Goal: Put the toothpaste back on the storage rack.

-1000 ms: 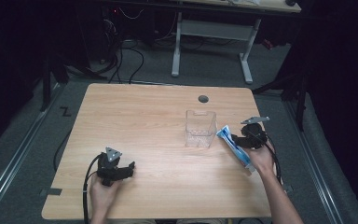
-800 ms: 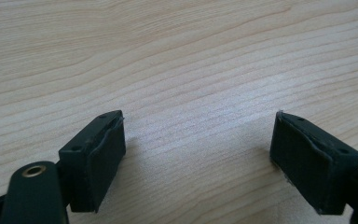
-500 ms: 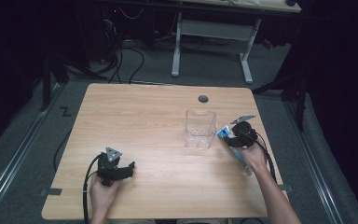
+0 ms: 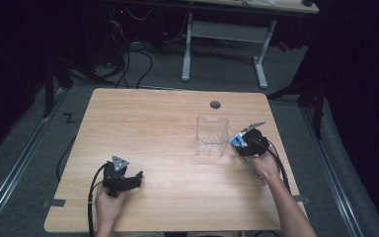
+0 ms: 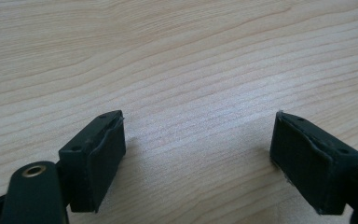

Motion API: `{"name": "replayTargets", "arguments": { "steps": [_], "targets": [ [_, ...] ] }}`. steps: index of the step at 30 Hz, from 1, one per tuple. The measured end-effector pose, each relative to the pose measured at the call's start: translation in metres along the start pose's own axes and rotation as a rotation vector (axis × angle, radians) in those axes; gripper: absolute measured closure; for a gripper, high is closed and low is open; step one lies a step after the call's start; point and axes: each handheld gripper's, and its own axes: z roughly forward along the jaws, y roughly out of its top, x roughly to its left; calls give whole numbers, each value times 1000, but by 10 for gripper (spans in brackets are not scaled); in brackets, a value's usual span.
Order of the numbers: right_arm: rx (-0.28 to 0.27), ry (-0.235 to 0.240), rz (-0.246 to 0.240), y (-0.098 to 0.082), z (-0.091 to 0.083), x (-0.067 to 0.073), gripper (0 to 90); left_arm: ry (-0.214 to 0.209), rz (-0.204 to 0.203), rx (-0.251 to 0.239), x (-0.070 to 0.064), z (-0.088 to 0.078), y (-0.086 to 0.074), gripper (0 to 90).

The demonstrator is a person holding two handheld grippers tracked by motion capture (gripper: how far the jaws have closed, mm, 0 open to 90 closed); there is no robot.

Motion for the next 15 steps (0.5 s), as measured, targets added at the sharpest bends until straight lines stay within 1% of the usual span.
{"name": "replayTargets", "arguments": {
  "steps": [1, 3, 6, 11, 15],
  "targets": [
    [12, 0, 6, 0, 3, -1, 465, -1, 0, 1, 0, 0, 0, 184],
    [16, 0, 6, 0, 4, -1, 465, -1, 0, 1, 0, 0, 0, 184],
    [30, -21, 2, 0, 8, -2, 480, -1, 1, 1, 0, 0, 0, 184],
    [37, -10, 10, 0, 10, -4, 474, -1, 1, 1, 0, 0, 0, 184],
    [49, 14, 37, 1, 11, -7, 471, -1, 1, 1, 0, 0, 0, 185]
  ]
}}
